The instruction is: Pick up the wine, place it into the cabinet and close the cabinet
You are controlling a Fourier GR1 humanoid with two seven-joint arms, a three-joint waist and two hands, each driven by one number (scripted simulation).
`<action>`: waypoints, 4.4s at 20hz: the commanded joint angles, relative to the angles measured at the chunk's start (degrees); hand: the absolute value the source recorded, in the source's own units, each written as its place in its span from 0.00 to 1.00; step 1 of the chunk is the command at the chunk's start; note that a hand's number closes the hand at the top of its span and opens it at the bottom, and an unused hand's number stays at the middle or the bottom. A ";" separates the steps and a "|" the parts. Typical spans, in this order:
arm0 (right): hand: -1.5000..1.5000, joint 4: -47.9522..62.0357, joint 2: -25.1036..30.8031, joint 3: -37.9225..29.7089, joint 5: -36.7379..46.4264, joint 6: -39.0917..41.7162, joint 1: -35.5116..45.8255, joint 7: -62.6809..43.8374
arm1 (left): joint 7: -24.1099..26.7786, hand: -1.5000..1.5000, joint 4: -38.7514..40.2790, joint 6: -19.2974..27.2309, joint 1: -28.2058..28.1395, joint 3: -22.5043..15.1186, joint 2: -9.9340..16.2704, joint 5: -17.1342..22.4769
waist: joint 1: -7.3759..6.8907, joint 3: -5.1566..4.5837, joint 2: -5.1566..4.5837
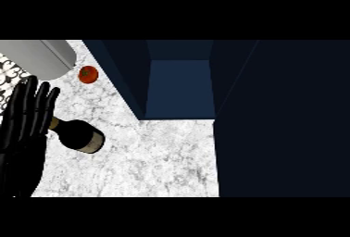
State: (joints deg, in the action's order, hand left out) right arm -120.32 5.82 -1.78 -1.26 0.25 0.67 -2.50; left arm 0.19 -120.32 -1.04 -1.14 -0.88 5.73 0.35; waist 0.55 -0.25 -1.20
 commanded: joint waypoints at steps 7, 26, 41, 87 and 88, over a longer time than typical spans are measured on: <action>0.00 -2.40 1.90 7.01 -10.06 12.39 -7.55 -1.82 | -4.32 0.00 7.15 -0.97 1.13 9.74 -3.83 19.52 | -1.39 0.13 1.19; 0.00 -30.72 2.94 13.77 -16.79 7.30 -18.81 -22.00 | -35.14 0.00 -12.11 12.51 6.09 24.71 9.07 37.70 | -0.20 0.21 1.43; 0.00 -32.53 5.55 10.64 -20.71 4.42 -14.29 -26.31 | -41.24 0.00 -18.02 17.41 5.68 30.86 12.17 38.84 | -0.64 0.20 1.64; 0.00 -28.46 4.16 6.35 -25.08 13.18 -22.59 -16.86 | 7.52 0.00 45.66 -4.90 6.18 27.17 3.42 16.59 | 0.74 0.21 1.28; 0.00 -25.97 3.32 6.73 -24.41 14.99 -23.90 -13.47 | 6.08 0.00 49.32 -3.79 10.82 28.67 6.41 17.30 | 0.83 0.23 1.24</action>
State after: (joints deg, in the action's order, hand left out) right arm -137.55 9.37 5.47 -19.54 14.25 -17.82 -14.74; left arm 4.67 -77.85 -5.35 5.16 28.06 11.10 18.45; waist 1.14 -0.05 0.03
